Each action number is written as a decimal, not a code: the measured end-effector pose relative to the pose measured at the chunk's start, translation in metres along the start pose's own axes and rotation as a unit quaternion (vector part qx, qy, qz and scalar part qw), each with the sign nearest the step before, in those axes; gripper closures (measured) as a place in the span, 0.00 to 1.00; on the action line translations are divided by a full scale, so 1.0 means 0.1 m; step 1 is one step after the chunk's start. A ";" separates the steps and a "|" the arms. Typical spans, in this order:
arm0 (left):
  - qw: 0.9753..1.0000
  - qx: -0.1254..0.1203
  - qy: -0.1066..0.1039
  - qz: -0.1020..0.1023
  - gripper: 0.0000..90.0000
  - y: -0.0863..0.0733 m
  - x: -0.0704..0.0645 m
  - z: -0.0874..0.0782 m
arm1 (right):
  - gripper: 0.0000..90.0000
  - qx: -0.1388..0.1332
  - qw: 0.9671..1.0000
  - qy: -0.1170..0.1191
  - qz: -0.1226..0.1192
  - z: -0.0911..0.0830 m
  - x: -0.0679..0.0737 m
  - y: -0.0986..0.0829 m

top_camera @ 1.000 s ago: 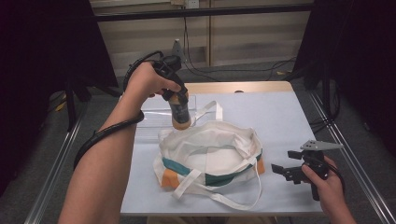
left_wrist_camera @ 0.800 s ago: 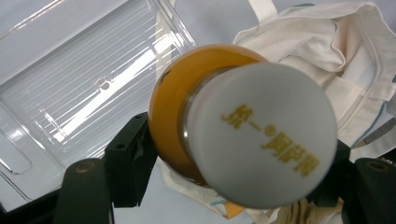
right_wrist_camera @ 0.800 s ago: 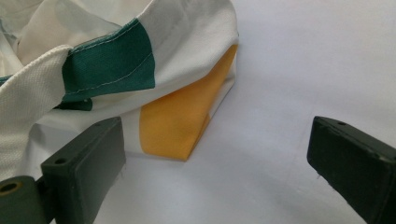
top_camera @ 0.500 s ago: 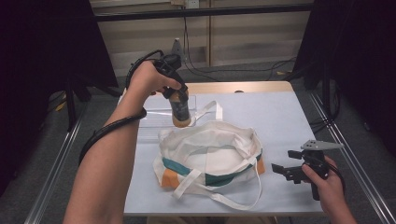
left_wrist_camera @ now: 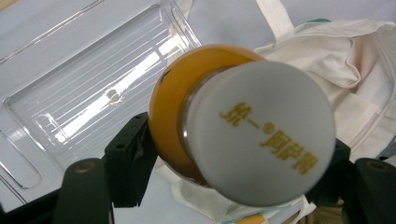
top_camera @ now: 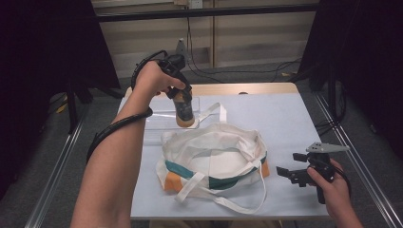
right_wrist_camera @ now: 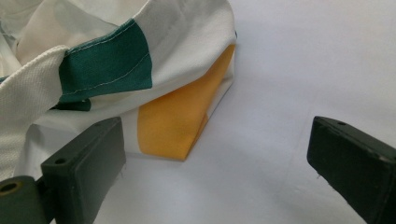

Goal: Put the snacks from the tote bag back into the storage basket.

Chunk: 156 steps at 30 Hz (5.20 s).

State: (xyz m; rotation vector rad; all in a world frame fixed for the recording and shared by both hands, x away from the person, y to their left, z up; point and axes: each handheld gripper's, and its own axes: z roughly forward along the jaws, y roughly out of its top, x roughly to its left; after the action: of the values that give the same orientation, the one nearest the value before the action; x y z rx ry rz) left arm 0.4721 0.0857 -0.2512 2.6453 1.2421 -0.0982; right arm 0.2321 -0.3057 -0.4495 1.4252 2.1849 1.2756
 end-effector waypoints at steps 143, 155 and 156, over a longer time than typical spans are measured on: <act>0.999 0.042 0.011 -0.015 0.33 0.07 0.13 0.93 | 0.04 -0.001 1.000 0.004 -0.004 0.00 0.02 0.02; 0.999 0.042 0.013 -0.018 0.33 0.07 0.10 0.94 | 0.04 -0.002 1.000 0.003 -0.004 0.00 0.03 0.02; 0.999 0.042 0.015 -0.018 0.33 0.07 0.10 0.94 | 0.04 -0.002 1.000 0.005 -0.005 0.00 0.03 0.03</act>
State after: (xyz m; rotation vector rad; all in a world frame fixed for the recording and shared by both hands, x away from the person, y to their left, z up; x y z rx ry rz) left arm 0.4873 0.0675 -0.3434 2.7064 1.3228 -0.1193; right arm 0.2323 -0.3027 -0.4469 1.4067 2.1925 1.2858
